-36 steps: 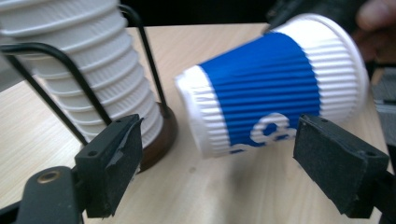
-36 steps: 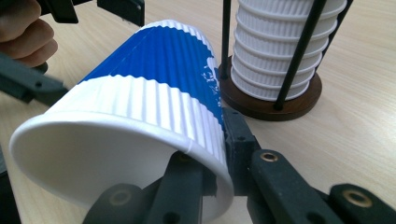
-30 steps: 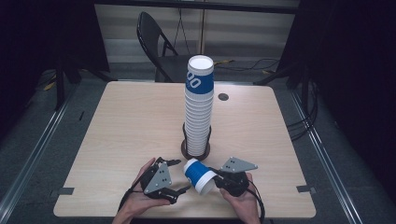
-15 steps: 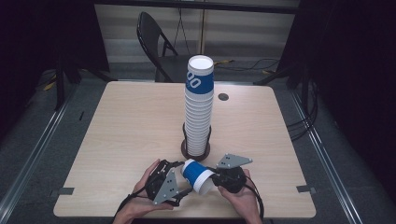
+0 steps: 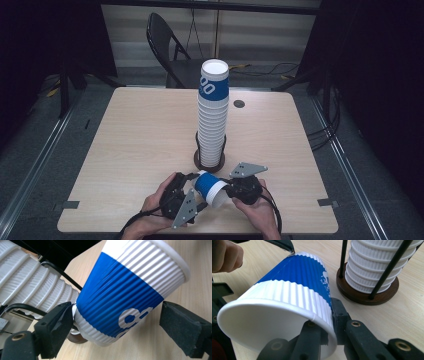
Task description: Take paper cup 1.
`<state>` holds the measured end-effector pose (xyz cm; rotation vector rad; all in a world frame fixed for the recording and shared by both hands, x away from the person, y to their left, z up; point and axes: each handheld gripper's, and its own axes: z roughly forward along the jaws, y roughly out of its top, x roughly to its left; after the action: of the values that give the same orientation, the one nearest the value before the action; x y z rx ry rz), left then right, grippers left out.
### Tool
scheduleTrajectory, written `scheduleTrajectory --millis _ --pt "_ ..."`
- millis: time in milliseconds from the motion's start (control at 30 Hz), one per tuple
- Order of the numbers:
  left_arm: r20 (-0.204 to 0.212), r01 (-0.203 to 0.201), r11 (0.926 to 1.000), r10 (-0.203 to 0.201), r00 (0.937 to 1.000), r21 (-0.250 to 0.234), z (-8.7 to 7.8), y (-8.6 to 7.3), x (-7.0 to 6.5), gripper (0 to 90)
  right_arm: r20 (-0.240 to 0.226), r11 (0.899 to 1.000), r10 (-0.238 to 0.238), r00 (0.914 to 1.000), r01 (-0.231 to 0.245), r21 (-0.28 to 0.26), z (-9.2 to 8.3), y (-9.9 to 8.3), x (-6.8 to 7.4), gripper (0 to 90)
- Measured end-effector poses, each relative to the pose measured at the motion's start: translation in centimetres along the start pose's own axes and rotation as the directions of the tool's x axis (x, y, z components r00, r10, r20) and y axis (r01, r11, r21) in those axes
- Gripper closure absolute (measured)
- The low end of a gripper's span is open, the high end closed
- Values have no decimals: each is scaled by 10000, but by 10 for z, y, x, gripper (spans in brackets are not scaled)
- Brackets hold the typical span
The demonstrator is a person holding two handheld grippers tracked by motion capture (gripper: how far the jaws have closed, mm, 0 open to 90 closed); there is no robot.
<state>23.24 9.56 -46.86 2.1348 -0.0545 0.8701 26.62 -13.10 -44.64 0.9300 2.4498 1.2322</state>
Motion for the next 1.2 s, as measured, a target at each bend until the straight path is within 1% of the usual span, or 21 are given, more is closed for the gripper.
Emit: scheduleTrajectory --millis 33,100,133,200,300,333,433,467,500,533,633,700,800,833,867,900,1000,1033,1100,1167,1200 --pt "-105 -140 9999 141 9998 84 0 1 -1 117 -2 10000 -30 10000 30 31 0 0 0 856" --pt "-21 -328 9995 328 9995 39 0 4 -2 111 -99 10000 27 9999 -27 51 1 1 -1 856" --pt "-90 -296 9996 296 9995 38 1 5 -3 116 -122 10000 10 9999 -8 93 2 1 -1 857" --pt "-162 -524 9985 527 9985 174 3 7 -4 107 -137 9999 26 9999 -24 136 3 2 0 857" --pt "-214 -455 9987 459 9987 215 6 7 -5 87 -135 9998 9 9999 -7 186 3 4 0 858" --pt "-227 -525 9984 530 9983 208 6 8 -5 82 -179 9998 3 9998 1 183 3 4 -1 859" --pt "-229 -471 9989 471 9986 18 8 11 -7 66 -245 9999 -3 9997 6 150 4 6 1 860" --pt "-287 -650 9978 653 9975 106 8 13 -8 65 -263 9999 -1 9997 5 147 4 7 1 861" --pt "-257 -613 9981 614 9978 20 10 14 -9 64 -324 9999 16 9995 -12 101 5 7 1 863" --pt "-262 -641 9979 642 9976 24 10 14 -9 76 -429 9999 76 9990 -71 119 6 9 2 865" --pt "-293 -559 9984 560 9980 29 12 17 -9 85 -528 10000 23 9986 -19 81 9 12 5 868" --pt "-362 -640 9980 640 9973 11 12 18 -9 88 -599 9999 118 9981 -116 36 9 12 5 868" --pt "-270 -646 9978 643 9976 -121 12 19 -9 91 -643 9999 137 9978 -136 17 9 13 5 869" --pt "-270 -646 9978 643 9976 -121 12 19 -9 106 -643 9999 137 9978 -136 17 9 13 5 869" --pt "-169 -711 9974 708 9973 -139 12 20 -9 106 -650 9999 136 9978 -135 17 9 12 5 869" --pt "-135 -692 9974 689 9975 -199 13 20 -10 114 -650 9999 157 9978 -155 36 9 12 5 869" --pt "-132 -724 9972 721 9973 -206 15 22 -12 120 -656 9998 183 9977 -180 50 11 12 6 868" --pt "-133 -728 9970 724 9973 -260 15 22 -12 140 -663 9998 190 9976 -188 24 10 12 6 868" --pt "-165 -713 9970 708 9974 -291 15 23 -11 139 -692 9995 305 9971 -305 7 9 12 4 867" --pt "-169 -720 9969 715 9973 -310 15 23 -12 140 -690 9995 313 9971 -316 -33 9 12 4 867" --pt "-266 -754 9966 745 9969 -339 15 23 -12 139 -736 9993 348 9967 -355 -70 9 12 4 866"
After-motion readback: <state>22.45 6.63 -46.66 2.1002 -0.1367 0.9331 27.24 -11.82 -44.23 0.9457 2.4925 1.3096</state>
